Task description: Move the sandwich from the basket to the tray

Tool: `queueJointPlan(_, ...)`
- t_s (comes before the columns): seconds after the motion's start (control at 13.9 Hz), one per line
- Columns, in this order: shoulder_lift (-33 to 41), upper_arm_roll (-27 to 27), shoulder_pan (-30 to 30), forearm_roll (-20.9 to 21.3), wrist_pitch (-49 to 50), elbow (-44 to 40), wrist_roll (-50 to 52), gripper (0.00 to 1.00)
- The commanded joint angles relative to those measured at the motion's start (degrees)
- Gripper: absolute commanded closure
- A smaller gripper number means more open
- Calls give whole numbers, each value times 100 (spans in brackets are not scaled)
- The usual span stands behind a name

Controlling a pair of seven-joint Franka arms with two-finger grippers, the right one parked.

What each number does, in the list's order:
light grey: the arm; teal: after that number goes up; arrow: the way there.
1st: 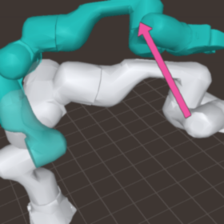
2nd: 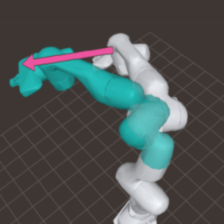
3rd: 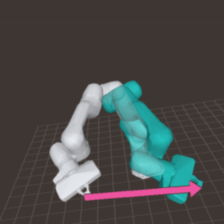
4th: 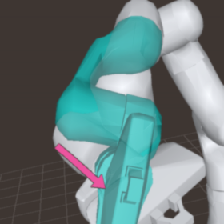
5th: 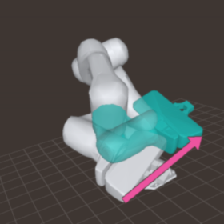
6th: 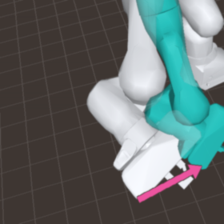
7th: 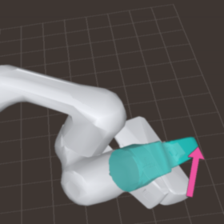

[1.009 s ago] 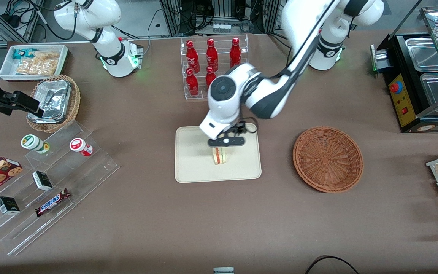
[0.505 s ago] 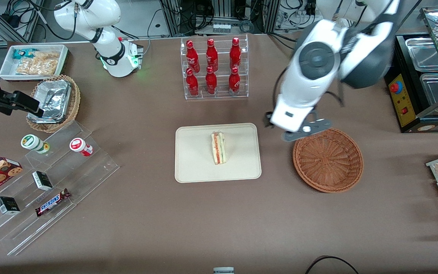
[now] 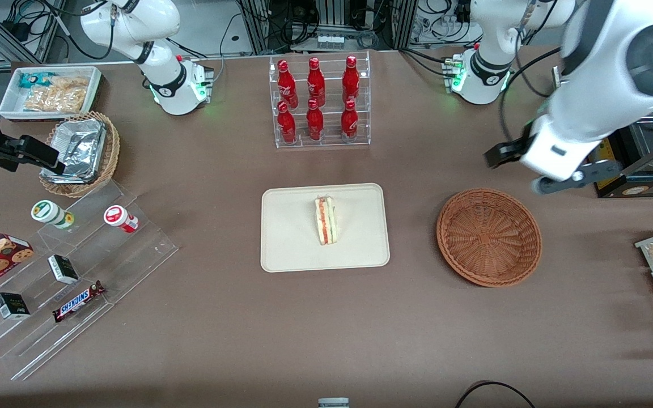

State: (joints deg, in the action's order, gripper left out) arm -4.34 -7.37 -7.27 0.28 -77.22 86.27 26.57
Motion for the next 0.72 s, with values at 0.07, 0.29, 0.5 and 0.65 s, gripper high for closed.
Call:
queueJointPlan(0.07,609,-45,629,-63,540,162,-809,0)
queueJointPlan(0.29,707,-45,947,7,516,179,-1321,0)
queueJointPlan(0.5,716,87,1052,34,287,179,-2066,0)
queueJointPlan(0.65,698,87,1114,25,225,171,-2086,0)
